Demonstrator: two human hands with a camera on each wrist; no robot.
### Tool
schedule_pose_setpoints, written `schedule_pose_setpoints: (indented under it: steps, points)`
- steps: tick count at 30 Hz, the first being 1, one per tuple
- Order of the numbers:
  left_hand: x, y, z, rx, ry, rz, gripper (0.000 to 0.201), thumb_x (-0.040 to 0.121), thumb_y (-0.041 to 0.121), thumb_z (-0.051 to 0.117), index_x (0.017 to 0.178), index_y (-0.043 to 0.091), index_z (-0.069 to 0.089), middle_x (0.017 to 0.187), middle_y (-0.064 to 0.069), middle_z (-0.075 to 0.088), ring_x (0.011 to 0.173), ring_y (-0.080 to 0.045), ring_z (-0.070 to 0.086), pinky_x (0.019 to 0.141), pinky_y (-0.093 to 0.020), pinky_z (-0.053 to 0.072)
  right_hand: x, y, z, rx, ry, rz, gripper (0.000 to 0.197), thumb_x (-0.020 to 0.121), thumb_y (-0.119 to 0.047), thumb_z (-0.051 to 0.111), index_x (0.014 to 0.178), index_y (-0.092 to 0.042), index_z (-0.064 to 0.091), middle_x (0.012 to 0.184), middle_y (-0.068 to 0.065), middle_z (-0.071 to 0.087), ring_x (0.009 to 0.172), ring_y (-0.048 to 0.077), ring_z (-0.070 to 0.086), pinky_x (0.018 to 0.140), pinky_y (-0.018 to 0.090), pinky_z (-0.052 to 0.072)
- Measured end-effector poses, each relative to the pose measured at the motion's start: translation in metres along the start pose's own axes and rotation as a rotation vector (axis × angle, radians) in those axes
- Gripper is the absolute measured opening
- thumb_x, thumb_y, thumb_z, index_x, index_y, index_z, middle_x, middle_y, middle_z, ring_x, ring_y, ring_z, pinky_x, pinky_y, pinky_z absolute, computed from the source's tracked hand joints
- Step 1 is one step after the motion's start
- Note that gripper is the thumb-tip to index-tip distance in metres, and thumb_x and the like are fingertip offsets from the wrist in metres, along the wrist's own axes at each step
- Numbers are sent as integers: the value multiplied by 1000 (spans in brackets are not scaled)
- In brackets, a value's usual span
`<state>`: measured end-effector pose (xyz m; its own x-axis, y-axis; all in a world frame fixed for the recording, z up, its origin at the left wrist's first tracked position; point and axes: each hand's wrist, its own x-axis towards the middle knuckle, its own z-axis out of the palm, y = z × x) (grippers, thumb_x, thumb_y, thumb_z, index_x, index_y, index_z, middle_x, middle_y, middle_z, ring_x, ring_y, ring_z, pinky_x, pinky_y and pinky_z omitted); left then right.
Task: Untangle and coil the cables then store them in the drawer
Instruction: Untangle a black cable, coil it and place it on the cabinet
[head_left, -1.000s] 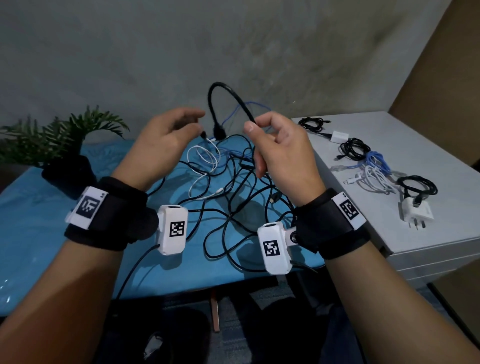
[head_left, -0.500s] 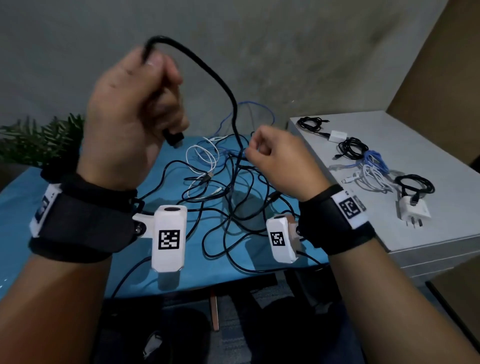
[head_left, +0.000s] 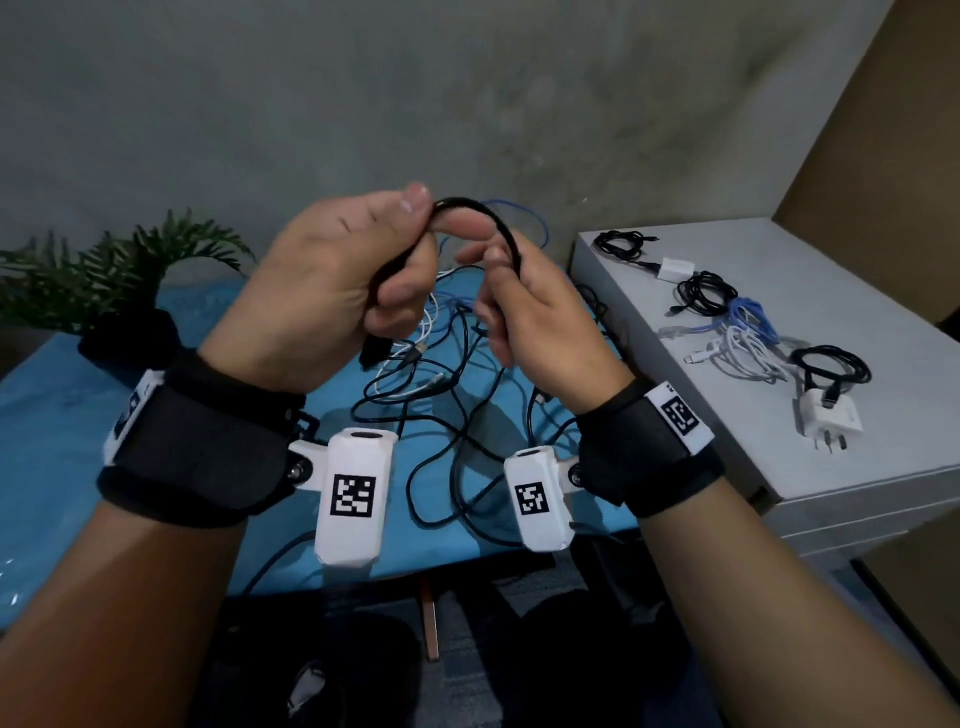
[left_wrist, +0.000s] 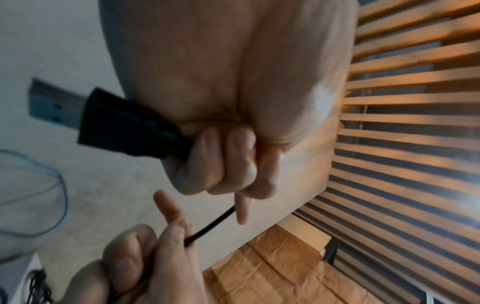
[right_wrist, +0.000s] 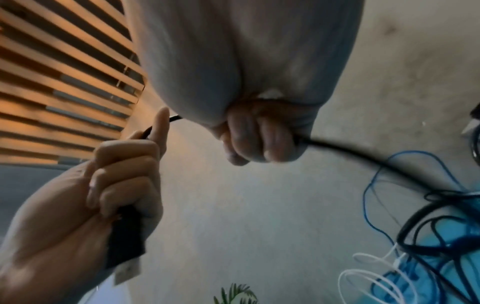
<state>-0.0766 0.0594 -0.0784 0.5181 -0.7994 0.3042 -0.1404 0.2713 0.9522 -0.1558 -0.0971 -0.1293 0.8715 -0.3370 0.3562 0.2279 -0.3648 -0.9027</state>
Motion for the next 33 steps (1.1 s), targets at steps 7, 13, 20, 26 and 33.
schedule_pose_setpoints:
  steps: [7, 13, 20, 26, 33]
  points:
    - [1, -1, 6, -155, 8, -39, 45, 110, 30, 32, 121, 1, 64, 48, 9, 33, 41, -8, 14, 41, -23, 15, 1, -1, -8, -241, 15, -118, 29, 109, -38, 36, 131, -25, 49, 78, 4, 56, 69, 23, 53, 64, 53, 48]
    - [8, -2, 4, -377, 249, 178, 39, 112, 26, 27, 122, 4, 57, 82, 7, 76, 51, -2, 61, 55, -16, 47, -7, 2, 0, -403, -77, -70, 29, 109, -36, 39, 123, -17, 57, 70, -13, 52, 64, 7, 52, 60, 38, 41]
    - [10, -10, -16, -166, 359, 370, 31, 111, 24, 31, 135, 7, 42, 118, -3, 73, 105, -27, 71, 92, -44, 55, -13, -1, 6, -541, -301, -33, 43, 111, -33, 37, 150, -18, 46, 108, -5, 70, 92, 5, 60, 76, 18, 40]
    - [11, -37, -6, 742, 168, 100, 37, 105, 32, 39, 131, 12, 55, 86, 3, 74, 70, -22, 69, 71, -45, 58, -11, -9, 11, -549, -215, -202, 21, 103, -24, 55, 99, -12, 71, 76, -9, 65, 72, 14, 58, 67, 35, 42]
    - [7, -27, 1, 380, -14, -87, 43, 110, 33, 40, 74, 19, 60, 59, -8, 30, 46, -11, 30, 43, -20, 25, -9, -19, 3, 74, -33, -201, 14, 87, -2, 49, 81, -14, 46, 67, 1, 40, 60, 12, 37, 56, 33, 31]
